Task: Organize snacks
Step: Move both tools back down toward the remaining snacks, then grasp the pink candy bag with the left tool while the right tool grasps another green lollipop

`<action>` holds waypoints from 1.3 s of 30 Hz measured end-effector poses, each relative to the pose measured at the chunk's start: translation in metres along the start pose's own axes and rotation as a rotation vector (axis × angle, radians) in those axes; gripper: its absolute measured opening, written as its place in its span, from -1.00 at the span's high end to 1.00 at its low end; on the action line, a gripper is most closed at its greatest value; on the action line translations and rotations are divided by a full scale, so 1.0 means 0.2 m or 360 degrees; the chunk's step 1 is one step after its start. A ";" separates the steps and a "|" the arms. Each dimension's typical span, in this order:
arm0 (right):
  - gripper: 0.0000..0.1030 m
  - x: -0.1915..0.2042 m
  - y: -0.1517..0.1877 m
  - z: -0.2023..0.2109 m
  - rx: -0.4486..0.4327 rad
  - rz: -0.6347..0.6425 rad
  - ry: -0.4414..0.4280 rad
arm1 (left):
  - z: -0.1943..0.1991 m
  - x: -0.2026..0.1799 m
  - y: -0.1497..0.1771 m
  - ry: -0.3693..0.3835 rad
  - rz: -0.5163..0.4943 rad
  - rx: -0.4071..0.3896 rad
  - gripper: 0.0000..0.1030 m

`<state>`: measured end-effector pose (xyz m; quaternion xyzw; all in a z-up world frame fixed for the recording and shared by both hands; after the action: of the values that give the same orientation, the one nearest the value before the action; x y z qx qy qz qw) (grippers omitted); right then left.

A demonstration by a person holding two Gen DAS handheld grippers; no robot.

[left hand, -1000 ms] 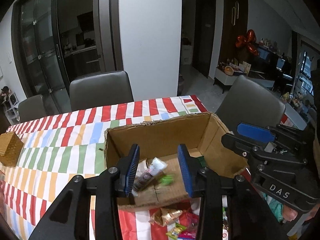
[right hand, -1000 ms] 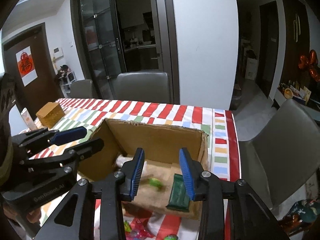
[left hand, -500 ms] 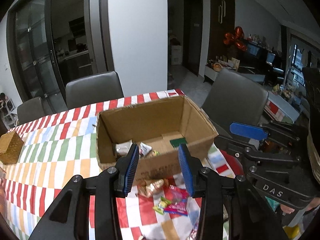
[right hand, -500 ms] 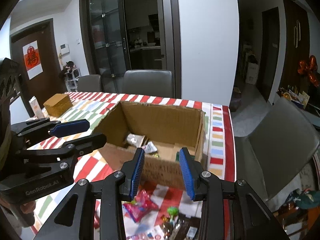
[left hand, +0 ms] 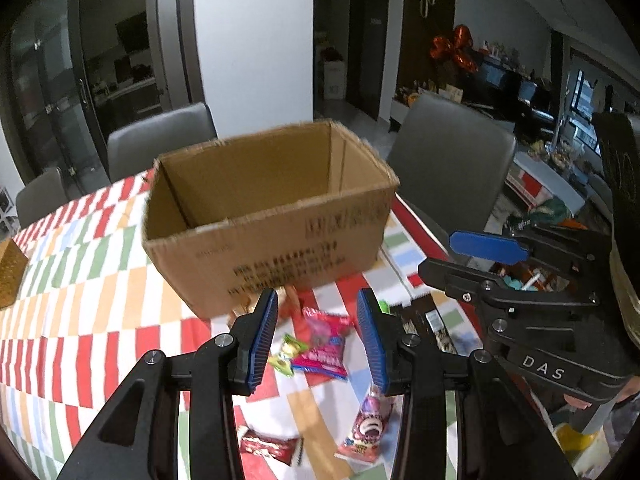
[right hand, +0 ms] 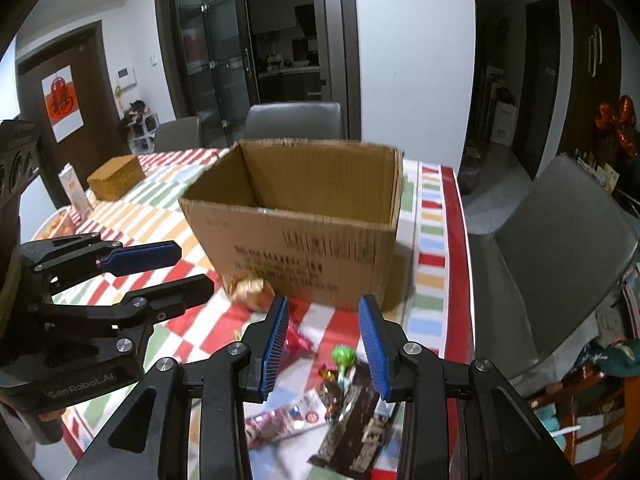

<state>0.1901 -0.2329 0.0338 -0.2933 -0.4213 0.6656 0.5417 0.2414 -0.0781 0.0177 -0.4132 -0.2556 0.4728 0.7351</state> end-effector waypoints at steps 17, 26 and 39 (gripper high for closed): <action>0.27 -0.05 0.29 -0.18 0.0241 0.0011 0.0003 | -0.26 -0.06 0.29 0.0102 -0.0040 0.0252 0.21; 0.27 -0.08 0.38 -0.31 0.0342 -0.0026 -0.0011 | -0.40 -0.03 0.37 0.0112 -0.0041 0.0321 0.21; 0.28 -0.09 0.43 -0.47 0.0421 -0.0023 -0.0006 | -0.55 0.01 0.39 0.0106 -0.0018 0.0352 0.23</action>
<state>0.2337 -0.2323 -0.0873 -0.2151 -0.3330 0.7120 0.5796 0.2882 -0.1008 -0.1054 -0.3436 -0.1798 0.4799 0.7870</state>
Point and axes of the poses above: each gripper's, at about its wrist camera, not at the fingertips, and z roughly against the way its jaws point, x to its left, y to its underside, the point moved 2 cm from there along -z, roughly the way its jaws point, and after that the axes turned 15 degrees about -x, right-handed, at the moved point
